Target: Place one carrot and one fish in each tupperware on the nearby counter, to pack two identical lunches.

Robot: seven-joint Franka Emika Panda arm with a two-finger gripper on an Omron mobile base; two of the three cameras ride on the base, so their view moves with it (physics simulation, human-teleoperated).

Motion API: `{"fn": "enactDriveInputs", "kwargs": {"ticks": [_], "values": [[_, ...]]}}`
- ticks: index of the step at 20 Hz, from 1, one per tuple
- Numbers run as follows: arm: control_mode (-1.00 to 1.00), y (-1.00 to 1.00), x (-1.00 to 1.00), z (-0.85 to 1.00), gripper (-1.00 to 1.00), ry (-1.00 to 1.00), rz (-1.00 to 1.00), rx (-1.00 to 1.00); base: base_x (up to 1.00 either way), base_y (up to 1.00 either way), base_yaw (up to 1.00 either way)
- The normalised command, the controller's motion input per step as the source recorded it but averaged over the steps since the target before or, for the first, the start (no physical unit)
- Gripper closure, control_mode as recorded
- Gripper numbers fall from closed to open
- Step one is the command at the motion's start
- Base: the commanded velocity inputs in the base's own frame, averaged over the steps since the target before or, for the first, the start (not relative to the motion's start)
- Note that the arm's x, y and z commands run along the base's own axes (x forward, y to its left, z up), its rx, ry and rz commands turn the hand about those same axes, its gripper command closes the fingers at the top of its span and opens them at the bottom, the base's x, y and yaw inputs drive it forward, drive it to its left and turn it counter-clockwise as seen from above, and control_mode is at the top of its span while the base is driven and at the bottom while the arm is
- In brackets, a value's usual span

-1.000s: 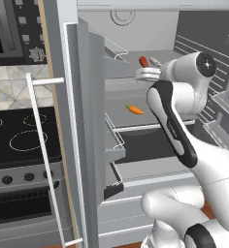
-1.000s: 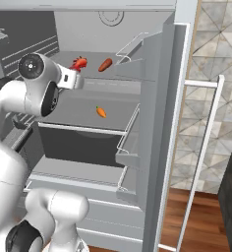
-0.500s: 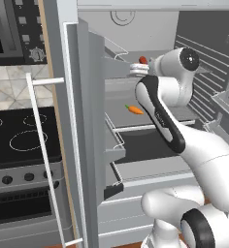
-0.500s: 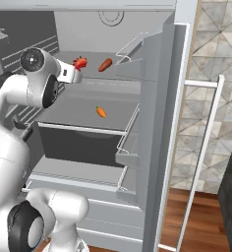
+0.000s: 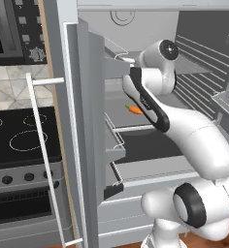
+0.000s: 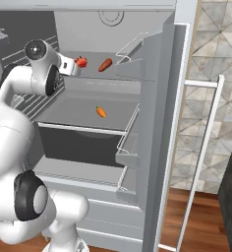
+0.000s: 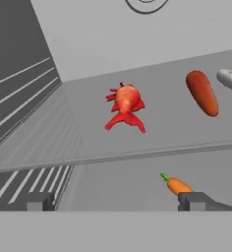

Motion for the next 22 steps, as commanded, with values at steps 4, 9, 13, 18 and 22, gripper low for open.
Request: {"fn": "enactDriveInputs", "kwargs": {"ticks": [4, 9, 13, 18, 22], "values": [[-1.00, 0.18, 0.43, 0.03, -1.00, 0.05, 0.00, 0.00, 0.00, 0.00, 0.00], [-1.00, 0.02, 0.34, 0.00, -1.00, 0.03, 0.00, 0.00, 0.00, 0.00, 0.00], [-1.00, 0.00, 0.34, 0.00, -1.00, 0.00, 0.00, 0.00, 0.00, 0.00, 0.00], [-1.00, -0.05, 0.38, -0.04, -1.00, 0.00, 0.00, 0.00, 0.00, 0.00, 0.00], [-1.00, -0.10, 0.44, -0.17, -1.00, 0.00, 0.00, 0.00, 0.00, 0.00, 0.00]]}}
